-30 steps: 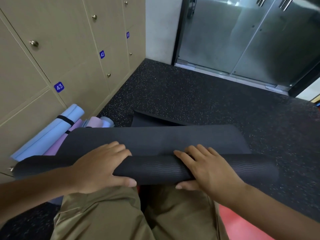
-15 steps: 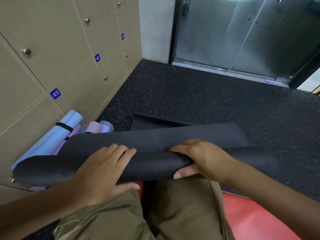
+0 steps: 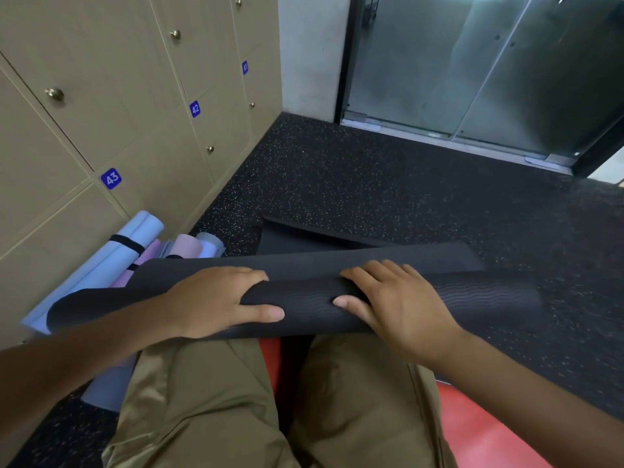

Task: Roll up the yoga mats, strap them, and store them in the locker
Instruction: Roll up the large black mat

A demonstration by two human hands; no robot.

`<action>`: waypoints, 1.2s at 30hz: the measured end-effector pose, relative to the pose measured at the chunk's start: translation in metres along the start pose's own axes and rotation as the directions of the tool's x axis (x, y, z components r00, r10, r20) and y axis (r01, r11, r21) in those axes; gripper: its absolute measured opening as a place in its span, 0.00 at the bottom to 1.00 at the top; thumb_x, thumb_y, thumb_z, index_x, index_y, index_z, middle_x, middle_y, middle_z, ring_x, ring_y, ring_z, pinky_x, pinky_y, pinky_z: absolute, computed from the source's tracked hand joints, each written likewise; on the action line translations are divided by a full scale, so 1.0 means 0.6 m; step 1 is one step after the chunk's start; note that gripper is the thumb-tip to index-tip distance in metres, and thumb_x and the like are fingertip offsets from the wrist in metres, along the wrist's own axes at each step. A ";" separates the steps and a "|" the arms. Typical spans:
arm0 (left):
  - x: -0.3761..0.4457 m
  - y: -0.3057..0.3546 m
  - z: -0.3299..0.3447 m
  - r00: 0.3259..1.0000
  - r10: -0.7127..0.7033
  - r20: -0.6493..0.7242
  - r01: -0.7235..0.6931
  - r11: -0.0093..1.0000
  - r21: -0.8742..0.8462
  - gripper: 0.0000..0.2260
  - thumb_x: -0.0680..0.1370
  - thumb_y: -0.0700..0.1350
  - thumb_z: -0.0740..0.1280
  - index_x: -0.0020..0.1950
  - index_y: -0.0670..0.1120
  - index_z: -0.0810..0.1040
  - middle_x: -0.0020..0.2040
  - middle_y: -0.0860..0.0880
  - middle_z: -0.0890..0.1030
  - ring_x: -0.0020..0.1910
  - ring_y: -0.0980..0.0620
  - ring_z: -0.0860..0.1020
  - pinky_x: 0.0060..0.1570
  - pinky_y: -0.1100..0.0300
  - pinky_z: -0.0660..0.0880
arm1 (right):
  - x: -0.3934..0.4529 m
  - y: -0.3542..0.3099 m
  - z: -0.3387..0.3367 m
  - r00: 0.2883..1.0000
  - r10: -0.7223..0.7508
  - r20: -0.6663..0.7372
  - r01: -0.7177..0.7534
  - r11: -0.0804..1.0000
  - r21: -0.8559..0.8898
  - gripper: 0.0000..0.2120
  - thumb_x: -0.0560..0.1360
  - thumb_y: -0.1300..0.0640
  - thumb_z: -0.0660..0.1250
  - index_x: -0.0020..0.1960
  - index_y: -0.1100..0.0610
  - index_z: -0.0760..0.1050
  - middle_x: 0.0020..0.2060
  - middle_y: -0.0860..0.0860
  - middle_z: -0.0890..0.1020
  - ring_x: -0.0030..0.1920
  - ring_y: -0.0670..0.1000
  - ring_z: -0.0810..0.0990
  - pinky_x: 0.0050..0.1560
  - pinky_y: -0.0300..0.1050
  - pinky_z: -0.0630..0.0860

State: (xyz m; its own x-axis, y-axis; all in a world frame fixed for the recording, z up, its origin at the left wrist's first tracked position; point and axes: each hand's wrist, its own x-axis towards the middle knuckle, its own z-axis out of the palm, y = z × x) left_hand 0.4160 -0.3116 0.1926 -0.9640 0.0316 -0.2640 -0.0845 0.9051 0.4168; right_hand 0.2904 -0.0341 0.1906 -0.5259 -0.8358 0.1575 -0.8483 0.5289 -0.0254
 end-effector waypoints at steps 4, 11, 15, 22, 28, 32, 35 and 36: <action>0.012 -0.003 -0.002 0.998 0.039 -0.039 -0.039 0.999 0.017 0.30 0.70 0.81 0.55 0.58 0.61 0.74 0.54 0.63 0.74 0.55 0.65 0.73 0.58 0.59 0.71 | 0.008 0.004 0.017 0.997 -0.001 -0.078 -0.002 0.999 -0.046 0.32 0.86 0.38 0.41 0.54 0.50 0.81 0.42 0.48 0.82 0.42 0.54 0.80 0.41 0.51 0.75; 0.010 0.001 0.024 0.810 0.199 -0.551 -0.058 0.963 0.263 0.22 0.80 0.67 0.58 0.57 0.53 0.81 0.50 0.58 0.78 0.47 0.57 0.74 0.48 0.55 0.75 | 0.079 0.019 -0.017 0.944 0.100 0.316 -0.159 0.973 0.165 0.26 0.83 0.35 0.43 0.51 0.44 0.76 0.42 0.47 0.79 0.45 0.49 0.75 0.45 0.51 0.74; 0.020 -0.002 0.050 0.769 0.083 -0.634 0.033 0.985 0.170 0.22 0.82 0.64 0.55 0.53 0.52 0.84 0.46 0.55 0.80 0.46 0.51 0.80 0.46 0.51 0.77 | 0.115 0.036 -0.018 0.862 0.075 0.501 -0.220 0.946 0.236 0.27 0.83 0.34 0.45 0.66 0.44 0.77 0.58 0.50 0.74 0.63 0.51 0.68 0.65 0.56 0.71; 0.062 -0.014 0.018 0.882 -0.092 -0.463 0.150 0.985 0.089 0.27 0.78 0.73 0.47 0.46 0.58 0.79 0.39 0.55 0.78 0.41 0.55 0.76 0.49 0.50 0.72 | 0.108 0.033 0.011 0.977 0.209 0.037 -0.212 0.968 0.131 0.24 0.81 0.33 0.52 0.48 0.52 0.75 0.44 0.48 0.78 0.47 0.52 0.77 0.45 0.48 0.71; 0.092 -0.007 -0.026 0.947 -0.216 -0.239 0.228 0.973 0.023 0.29 0.81 0.70 0.53 0.35 0.47 0.66 0.29 0.50 0.70 0.32 0.53 0.72 0.46 0.53 0.72 | 0.071 0.018 0.040 0.982 0.145 -0.119 -0.154 0.986 -0.065 0.32 0.83 0.32 0.44 0.53 0.54 0.78 0.45 0.51 0.80 0.47 0.55 0.78 0.50 0.52 0.74; 0.109 -0.010 -0.030 0.941 -0.252 -0.225 0.251 0.967 -0.035 0.26 0.81 0.69 0.56 0.35 0.51 0.70 0.31 0.53 0.73 0.34 0.55 0.74 0.39 0.57 0.68 | 0.089 0.025 0.050 0.975 0.140 -0.172 -0.154 0.985 -0.072 0.31 0.84 0.35 0.44 0.47 0.54 0.78 0.39 0.50 0.80 0.43 0.55 0.78 0.45 0.52 0.74; 0.115 -0.024 -0.022 0.859 -0.173 -0.482 0.146 0.985 -0.093 0.16 0.81 0.63 0.62 0.40 0.54 0.76 0.34 0.56 0.77 0.35 0.56 0.76 0.39 0.53 0.74 | 0.111 0.031 0.040 0.979 0.151 -0.134 -0.156 0.988 -0.023 0.31 0.82 0.35 0.42 0.41 0.52 0.76 0.35 0.47 0.76 0.39 0.52 0.77 0.40 0.48 0.70; 0.113 -0.025 -0.018 0.828 -0.117 -0.548 0.109 0.993 -0.048 0.15 0.81 0.62 0.61 0.42 0.54 0.77 0.36 0.56 0.77 0.36 0.56 0.76 0.40 0.51 0.76 | 0.121 0.033 0.033 0.985 0.158 -0.073 -0.159 0.987 -0.009 0.32 0.82 0.34 0.40 0.40 0.51 0.74 0.34 0.46 0.75 0.39 0.52 0.77 0.39 0.48 0.69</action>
State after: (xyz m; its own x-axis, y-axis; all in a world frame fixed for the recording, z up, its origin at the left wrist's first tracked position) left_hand 0.3489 -0.3277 0.1776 -0.9266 -0.3125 0.2094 -0.2011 0.8819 0.4264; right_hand 0.2345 -0.0873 0.1818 -0.6471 -0.7291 0.2228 -0.7535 0.6561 -0.0415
